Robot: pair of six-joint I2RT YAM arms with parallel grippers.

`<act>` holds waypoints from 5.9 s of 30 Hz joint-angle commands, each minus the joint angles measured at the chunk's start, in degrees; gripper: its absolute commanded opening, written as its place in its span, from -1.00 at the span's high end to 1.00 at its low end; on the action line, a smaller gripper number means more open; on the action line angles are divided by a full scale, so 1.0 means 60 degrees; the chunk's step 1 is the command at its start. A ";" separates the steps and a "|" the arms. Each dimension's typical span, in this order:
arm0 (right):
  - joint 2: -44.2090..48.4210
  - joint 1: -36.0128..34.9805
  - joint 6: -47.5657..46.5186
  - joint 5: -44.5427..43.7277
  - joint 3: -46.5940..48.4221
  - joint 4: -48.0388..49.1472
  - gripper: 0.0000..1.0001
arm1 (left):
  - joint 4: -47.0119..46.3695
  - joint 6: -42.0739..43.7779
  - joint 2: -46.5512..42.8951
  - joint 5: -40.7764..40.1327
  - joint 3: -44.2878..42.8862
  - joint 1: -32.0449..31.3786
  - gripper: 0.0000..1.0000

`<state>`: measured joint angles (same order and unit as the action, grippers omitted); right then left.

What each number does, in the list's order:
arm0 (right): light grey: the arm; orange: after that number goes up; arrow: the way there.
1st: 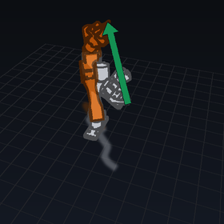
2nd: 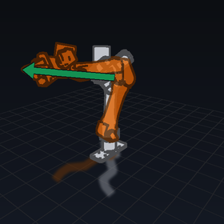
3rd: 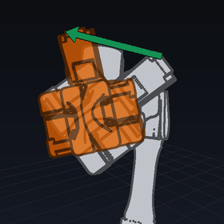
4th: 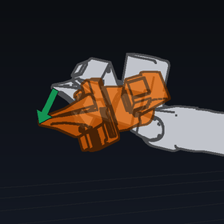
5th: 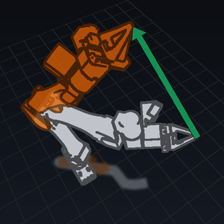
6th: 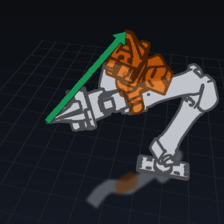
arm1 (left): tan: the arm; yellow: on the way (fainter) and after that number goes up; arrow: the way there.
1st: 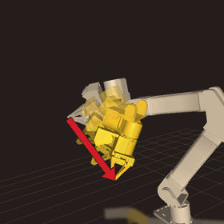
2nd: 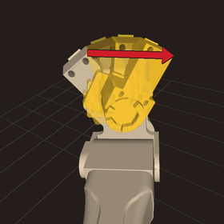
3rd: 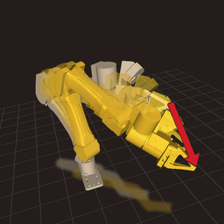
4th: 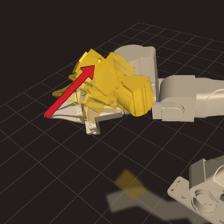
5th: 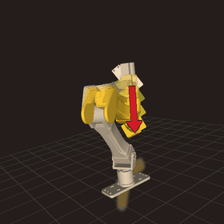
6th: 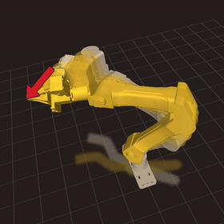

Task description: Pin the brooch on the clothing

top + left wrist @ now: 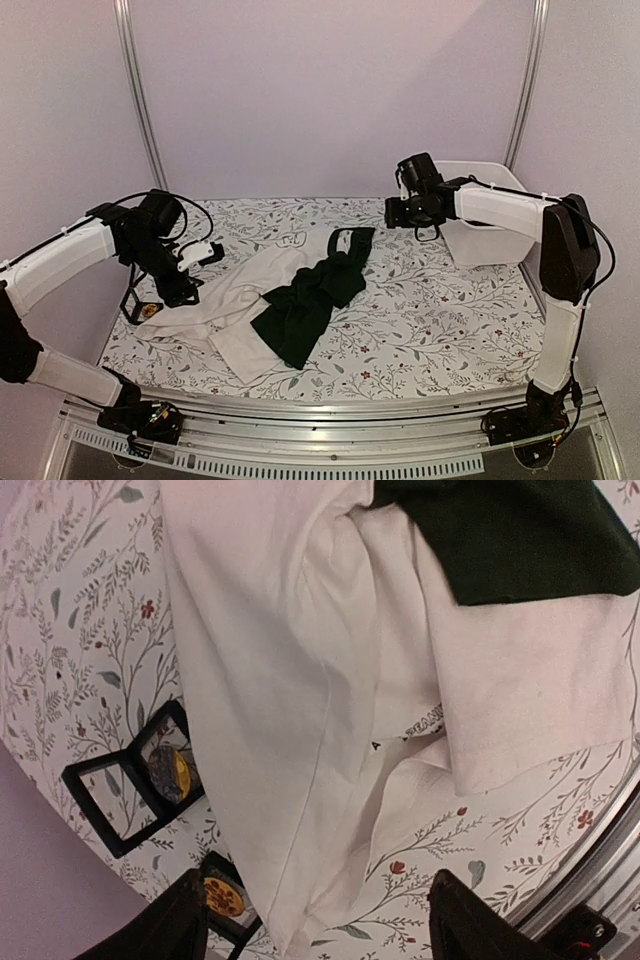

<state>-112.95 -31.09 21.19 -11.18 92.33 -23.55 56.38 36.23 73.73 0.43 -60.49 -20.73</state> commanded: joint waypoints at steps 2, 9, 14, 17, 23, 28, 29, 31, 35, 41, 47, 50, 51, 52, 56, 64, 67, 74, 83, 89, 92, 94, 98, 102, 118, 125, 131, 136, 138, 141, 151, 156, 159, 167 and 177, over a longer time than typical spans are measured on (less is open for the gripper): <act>-0.0385 -0.1386 0.1121 0.0897 0.0226 -0.1188 -0.16 | -0.0019 0.0590 0.0034 -0.2732 0.1470 0.0686 -0.30; -0.1557 -0.3044 0.2073 0.1205 0.0901 -0.0960 -0.11 | -0.1201 0.1146 0.0181 -0.3191 0.2702 0.2461 -0.32; -0.2488 -0.3669 0.2468 0.1498 0.1571 -0.1076 -0.16 | -0.2280 0.1098 0.0769 -0.2975 0.3021 0.3133 -0.40; -0.2779 -0.3953 0.2847 0.1467 0.1251 -0.0987 -0.28 | -0.3036 0.0968 0.1191 -0.2850 0.3193 0.3176 -0.42; -0.3244 -0.4419 0.3292 0.1544 0.0889 -0.0911 -0.20 | -0.3594 0.0861 0.1641 -0.1602 0.3266 0.3192 -0.05; -0.2829 -0.4419 0.3598 0.0878 0.0113 -0.0708 0.94 | -0.3470 0.0773 0.1123 -0.1157 0.3370 0.3192 1.00; -0.2535 -0.4421 0.3601 0.0585 -0.0028 -0.0668 1.00 | -0.3476 0.0784 0.0927 -0.1188 0.3429 0.3192 1.00; -0.1906 -0.4380 0.3466 0.0064 -0.0129 -0.0716 1.00 | -0.3434 0.0750 0.0557 -0.1311 0.3449 0.3192 1.00; -0.0763 -0.4226 0.2812 -0.0844 0.0314 -0.1384 1.00 | -0.2436 0.0426 -0.0325 -0.1178 0.2498 0.3166 1.00; 0.1255 -0.4207 0.1224 -0.2904 0.2352 -0.2817 1.00 | 0.0636 -0.0217 -0.0799 -0.0041 -0.1377 0.2695 1.00; 0.3433 -0.4222 0.0355 -0.3066 0.2842 -0.2936 1.00 | 0.2083 -0.0819 -0.0996 0.0558 -0.5639 0.2314 1.00; 0.4732 -0.4234 0.0487 -0.2393 0.1927 -0.2677 1.00 | 0.2766 -0.0932 -0.0996 0.1496 -0.6607 0.2288 1.00; 0.5007 -0.4233 0.0602 -0.2142 0.1633 -0.2690 1.00 | 0.2912 -0.1007 -0.0995 0.1941 -0.6668 0.2253 1.00; 0.5362 -0.4226 0.0691 -0.1963 0.1374 -0.2739 1.00 | 0.3013 -0.1051 -0.0995 0.2365 -0.6548 0.2210 1.00; 0.5978 -0.4224 0.1304 -0.1643 0.0309 -0.2838 0.98 | 0.2514 -0.1314 -0.0894 0.2635 -0.5573 0.1722 1.00; 0.5150 -0.3909 0.2547 -0.0293 -0.2577 -0.2790 1.00 | 0.0674 -0.1626 -0.0011 0.2121 -0.3346 0.0758 1.00; 0.4422 -0.3915 0.3541 0.1519 -0.4321 -0.1912 1.00 | 0.0270 -0.1522 0.0240 0.1871 -0.2138 0.0209 1.00; 0.2655 -0.4457 0.5233 0.2566 -0.5853 -0.1125 0.76 | -0.0316 -0.1320 0.0354 0.1536 -0.0935 0.0114 1.00; 0.2677 -0.5138 0.5418 0.2579 -0.5374 -0.1666 0.54 | -0.0370 -0.1156 0.0374 0.1514 -0.0733 0.0108 1.00; 0.2813 -0.6093 0.4515 0.3228 -0.4359 -0.0906 0.71 | -0.0432 -0.1138 0.0427 0.1428 -0.0756 0.0112 1.00; 0.2595 -0.6542 0.3932 0.3814 -0.4107 -0.0569 0.46 | -0.0439 -0.1104 0.0426 0.1424 -0.0766 0.0123 1.00; 0.2527 -0.6734 0.3741 0.4113 -0.4230 -0.0317 0.26 | -0.0421 -0.1084 0.0434 0.1382 -0.0773 0.0129 1.00; 0.2966 -0.6895 0.3702 0.4298 -0.4984 0.0578 0.01 | -0.0421 -0.1032 0.0411 0.1335 -0.0758 0.0126 1.00; 0.4111 -0.6703 0.4900 0.2255 -0.5821 -0.0072 -0.11 | -0.0393 -0.1006 0.0397 0.1347 -0.0758 0.0126 1.00; 0.4468 -0.5934 0.8083 0.3303 -0.7179 -0.0049 -0.04 | -0.0486 -0.1031 0.0334 0.1221 -0.0652 0.0132 1.00; 0.3778 -0.5865 0.7381 0.4270 -0.7468 0.1646 0.02 | -0.0438 -0.1013 0.0296 0.1343 -0.0687 0.0137 1.00; 0.3767 -0.5766 0.7124 0.4606 -0.7669 0.2529 0.80 | -0.0370 -0.0958 0.0287 0.1281 -0.0707 0.0143 1.00; 0.4336 -0.5731 0.6973 0.4013 -0.7209 0.1193 1.00 | -0.0154 -0.1058 0.0241 0.0885 -0.0910 0.0182 1.00; 0.4804 -0.5731 0.6758 0.3680 -0.6707 0.0159 1.00 | 0.0154 -0.1065 0.0179 0.0558 -0.1096 0.0275 1.00; 0.5692 -0.5741 0.6567 0.3059 -0.6013 -0.1618 1.00 | 0.1130 -0.0972 -0.0055 0.0139 -0.1423 0.0489 1.00; 0.6241 -0.0393 0.2765 0.3594 -0.2333 -0.1782 1.00 | 0.0293 -0.1002 0.1799 -0.0938 -0.4557 0.0039 1.00; 0.2063 0.0960 0.0082 0.3562 0.6148 -0.1873 1.00 | 0.0486 -0.2076 0.5743 -0.2368 -1.2784 0.0019 1.00; 0.0224 0.1569 -0.0542 0.3520 0.9745 -0.0782 1.00 | -0.0615 -0.1751 0.6844 -0.3700 -1.5664 -0.0006 1.00; 0.2849 0.2264 -0.0874 0.3590 0.6396 0.3004 1.00 | -0.4992 0.0432 0.4526 -0.4071 -1.0691 -0.0024 1.00; 0.6431 0.1334 -0.0203 0.4439 -0.1439 0.0198 1.00 | -0.2876 0.0426 0.2317 -0.2605 -0.5088 -0.0223 1.00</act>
<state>-81.23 -19.53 16.73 13.26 102.24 -14.24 31.14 38.41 94.08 -19.88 -105.06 -21.06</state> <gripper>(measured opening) 0.011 0.011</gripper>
